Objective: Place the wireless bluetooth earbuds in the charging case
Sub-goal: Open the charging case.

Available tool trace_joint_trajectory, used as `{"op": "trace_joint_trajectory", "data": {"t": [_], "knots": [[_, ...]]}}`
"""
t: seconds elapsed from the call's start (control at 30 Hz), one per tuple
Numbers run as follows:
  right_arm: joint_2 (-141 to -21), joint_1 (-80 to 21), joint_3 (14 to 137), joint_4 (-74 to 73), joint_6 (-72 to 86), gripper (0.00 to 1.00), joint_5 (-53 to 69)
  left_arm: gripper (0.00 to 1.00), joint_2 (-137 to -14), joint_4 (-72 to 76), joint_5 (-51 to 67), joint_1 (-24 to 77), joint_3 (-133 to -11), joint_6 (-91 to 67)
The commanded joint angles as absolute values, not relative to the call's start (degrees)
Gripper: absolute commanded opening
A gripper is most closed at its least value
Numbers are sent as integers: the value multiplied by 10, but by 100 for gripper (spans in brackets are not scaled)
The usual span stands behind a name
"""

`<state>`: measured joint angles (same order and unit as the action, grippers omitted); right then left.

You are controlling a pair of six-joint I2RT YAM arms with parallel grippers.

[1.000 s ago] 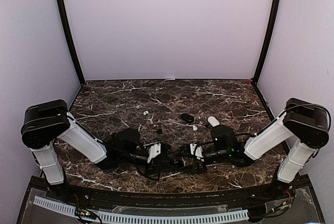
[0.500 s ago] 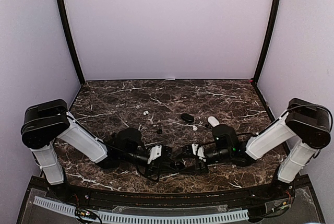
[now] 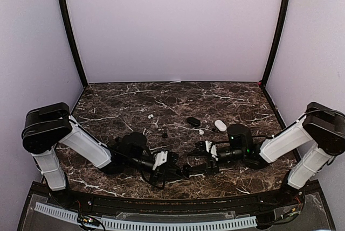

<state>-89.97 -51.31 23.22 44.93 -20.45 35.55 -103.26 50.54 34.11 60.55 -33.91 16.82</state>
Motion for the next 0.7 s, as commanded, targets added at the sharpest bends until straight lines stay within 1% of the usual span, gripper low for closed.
{"op": "trace_joint_trajectory", "data": {"t": [0.0,0.33,0.67], "knots": [[-894,-511,232,473,-200,57,350,19,-1023,518,355,606,-334,153],[-887,-511,231,461,-207,58,374,19,-1020,568,369,584,-321,96],[-890,-511,233,470,-195,59,371,19,-1019,577,372,579,-318,85]]}}
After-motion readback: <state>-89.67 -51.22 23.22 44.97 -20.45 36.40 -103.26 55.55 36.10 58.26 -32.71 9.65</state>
